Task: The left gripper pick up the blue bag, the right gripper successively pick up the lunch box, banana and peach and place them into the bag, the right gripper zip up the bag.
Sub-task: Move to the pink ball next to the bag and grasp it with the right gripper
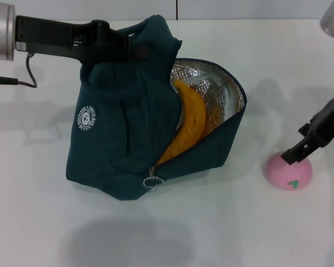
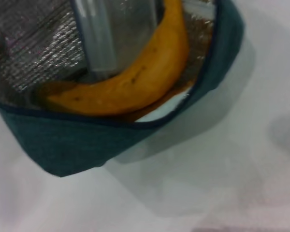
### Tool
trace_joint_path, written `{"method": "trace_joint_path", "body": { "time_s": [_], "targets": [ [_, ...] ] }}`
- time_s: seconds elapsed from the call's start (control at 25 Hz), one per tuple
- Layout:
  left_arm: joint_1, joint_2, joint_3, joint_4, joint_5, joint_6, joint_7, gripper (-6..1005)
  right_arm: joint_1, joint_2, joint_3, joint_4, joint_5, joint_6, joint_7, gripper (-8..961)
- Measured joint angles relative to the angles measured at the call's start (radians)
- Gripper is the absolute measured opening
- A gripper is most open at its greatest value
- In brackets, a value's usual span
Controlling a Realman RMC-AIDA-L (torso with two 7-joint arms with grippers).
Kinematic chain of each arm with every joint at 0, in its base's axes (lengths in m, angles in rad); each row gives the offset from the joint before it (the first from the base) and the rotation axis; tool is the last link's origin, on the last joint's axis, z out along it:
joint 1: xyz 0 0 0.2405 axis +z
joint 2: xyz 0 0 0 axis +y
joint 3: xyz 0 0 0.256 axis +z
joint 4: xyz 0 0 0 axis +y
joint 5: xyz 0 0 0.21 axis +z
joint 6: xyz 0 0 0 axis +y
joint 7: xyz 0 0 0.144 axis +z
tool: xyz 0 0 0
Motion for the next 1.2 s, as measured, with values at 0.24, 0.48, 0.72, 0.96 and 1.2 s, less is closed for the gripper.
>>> {"method": "trace_joint_path", "body": {
  "time_s": [0.24,0.48,0.72,0.96,1.2],
  "targets": [
    [0.0,-0.001,0.0,0.0,0.0,0.0,0.0,36,-0.01,0.003,-0.081,0.015,0.018,0.037,0.002,880],
    [0.001,-0.001,0.0,0.0,0.0,0.0,0.001,36,-0.011,0.004,-0.106,0.016,0.011,0.053,0.006,879],
    [0.002,-0.001,0.0,0.0,0.0,0.0,0.003,36,-0.011,0.003,-0.14,0.025,0.007,0.067,0.005,878],
    [0.003,-0.001,0.0,0.0,0.0,0.0,0.003,36,-0.01,0.002,-0.17,0.033,0.005,0.084,0.005,877],
    [0.004,-0.001,0.0,0.0,0.0,0.0,0.004,36,-0.011,0.002,-0.181,0.05,0.004,0.091,0.004,876]
  ]
}}
